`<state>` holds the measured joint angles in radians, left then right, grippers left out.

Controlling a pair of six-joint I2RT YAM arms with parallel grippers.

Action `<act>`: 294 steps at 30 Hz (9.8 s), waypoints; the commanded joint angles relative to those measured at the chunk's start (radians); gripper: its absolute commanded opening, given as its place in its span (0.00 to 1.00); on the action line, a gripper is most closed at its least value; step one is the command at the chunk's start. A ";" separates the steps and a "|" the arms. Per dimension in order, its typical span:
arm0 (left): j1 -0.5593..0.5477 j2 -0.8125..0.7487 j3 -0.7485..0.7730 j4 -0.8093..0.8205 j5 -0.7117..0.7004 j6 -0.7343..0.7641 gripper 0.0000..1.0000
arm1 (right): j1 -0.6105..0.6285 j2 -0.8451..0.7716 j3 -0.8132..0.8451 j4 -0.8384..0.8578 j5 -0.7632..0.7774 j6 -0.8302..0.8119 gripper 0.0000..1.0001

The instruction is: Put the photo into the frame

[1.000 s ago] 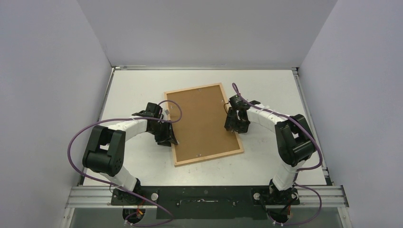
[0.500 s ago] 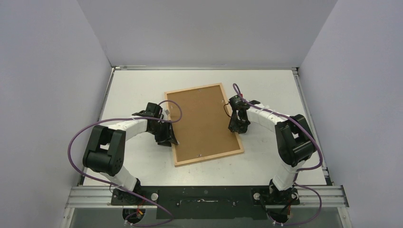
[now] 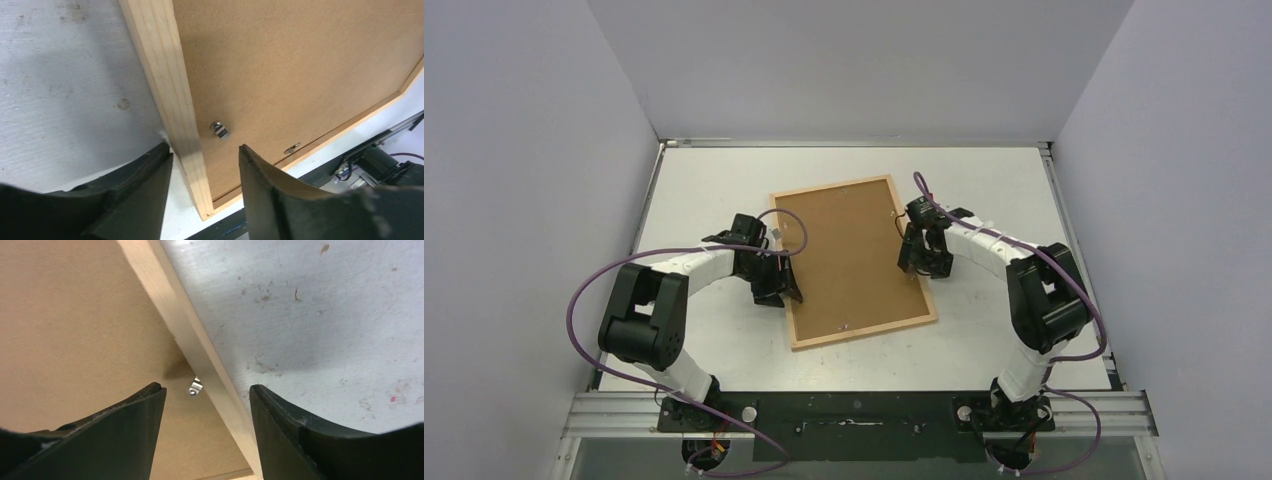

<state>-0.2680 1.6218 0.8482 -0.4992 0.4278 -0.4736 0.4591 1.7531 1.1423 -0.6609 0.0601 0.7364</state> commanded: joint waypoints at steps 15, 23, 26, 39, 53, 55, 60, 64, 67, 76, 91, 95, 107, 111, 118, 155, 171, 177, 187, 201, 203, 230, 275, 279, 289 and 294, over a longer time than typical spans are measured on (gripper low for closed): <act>0.005 -0.095 0.003 -0.030 -0.069 -0.058 0.57 | 0.184 -0.094 0.053 0.130 -0.288 -0.222 0.46; 0.003 -0.046 -0.018 -0.016 -0.059 -0.079 0.54 | 0.336 0.011 0.133 0.029 -0.187 -0.316 0.57; 0.002 -0.025 -0.023 -0.005 -0.061 -0.083 0.51 | 0.360 0.038 0.152 0.012 -0.173 -0.327 0.57; 0.002 -0.001 -0.025 -0.009 -0.093 -0.090 0.39 | 0.475 0.106 0.206 -0.045 0.006 -0.417 0.67; 0.003 0.012 -0.028 0.013 -0.082 -0.108 0.29 | 0.560 0.132 0.184 -0.027 0.052 -0.427 0.71; 0.003 0.014 -0.028 0.014 -0.080 -0.109 0.28 | 0.570 0.139 0.185 -0.035 0.059 -0.433 0.71; 0.003 0.018 -0.017 0.017 -0.083 -0.108 0.28 | 0.596 0.132 0.160 -0.052 0.065 -0.457 0.71; 0.003 0.024 -0.010 0.016 -0.089 -0.108 0.27 | 0.601 0.117 0.127 -0.065 0.058 -0.483 0.69; 0.004 0.029 -0.007 0.017 -0.089 -0.108 0.27 | 0.602 0.109 0.113 -0.077 0.065 -0.499 0.67; 0.003 0.033 -0.011 0.003 -0.107 -0.103 0.27 | 0.601 0.091 0.084 -0.089 0.065 -0.507 0.59; 0.006 0.036 -0.010 -0.009 -0.097 -0.081 0.27 | 0.591 0.019 0.109 0.029 0.057 -0.376 0.61; 0.006 0.036 -0.011 -0.009 -0.092 -0.077 0.26 | 0.591 0.021 0.114 0.056 0.076 -0.358 0.60; 0.006 0.041 -0.014 -0.007 -0.080 -0.069 0.26 | 0.589 0.081 0.131 0.048 0.149 -0.347 0.57; 0.005 0.046 -0.011 -0.008 -0.080 -0.067 0.26 | 0.591 0.091 0.119 0.041 0.138 -0.358 0.57; 0.007 0.058 0.000 -0.007 -0.080 -0.068 0.27 | 0.598 0.117 0.103 0.023 0.077 -0.394 0.57; 0.019 0.111 0.045 -0.069 -0.146 -0.048 0.25 | 0.548 0.024 -0.044 -0.045 0.034 -0.530 0.45; 0.019 0.087 0.046 -0.043 -0.098 -0.035 0.27 | 0.493 -0.095 -0.033 0.073 -0.112 -0.454 0.57; 0.018 0.086 0.049 -0.038 -0.093 -0.036 0.28 | 0.480 -0.081 -0.032 0.091 -0.142 -0.428 0.61; 0.019 0.073 0.045 -0.036 -0.093 -0.042 0.29 | 0.482 -0.024 0.036 0.120 -0.071 -0.373 0.60; 0.068 -0.041 0.088 0.063 -0.070 -0.114 0.40 | 0.369 0.079 0.111 0.410 -0.319 -0.214 0.48; 0.075 -0.027 0.089 0.104 -0.039 -0.139 0.41 | 0.361 0.118 0.141 0.419 -0.391 -0.189 0.47; 0.077 0.136 0.097 0.178 0.045 -0.203 0.25 | 0.354 0.310 0.159 0.555 -0.680 -0.101 0.28; 0.113 0.090 0.228 0.146 0.098 -0.180 0.51 | 0.302 0.117 0.020 0.762 -0.687 -0.123 0.40; 0.143 0.097 0.274 0.143 0.085 -0.183 0.53 | 0.274 0.081 0.000 0.784 -0.607 -0.100 0.40; 0.188 0.172 0.383 0.129 0.019 -0.186 0.53 | 0.257 0.122 0.093 0.768 -0.381 -0.028 0.44; 0.188 0.230 0.433 0.103 -0.021 -0.141 0.53 | 0.240 0.178 0.156 0.781 -0.337 0.053 0.47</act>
<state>-0.0834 1.8126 1.2194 -0.3813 0.4503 -0.6590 0.7124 1.8954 1.2270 0.0708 -0.3504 0.7219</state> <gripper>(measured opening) 0.533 0.467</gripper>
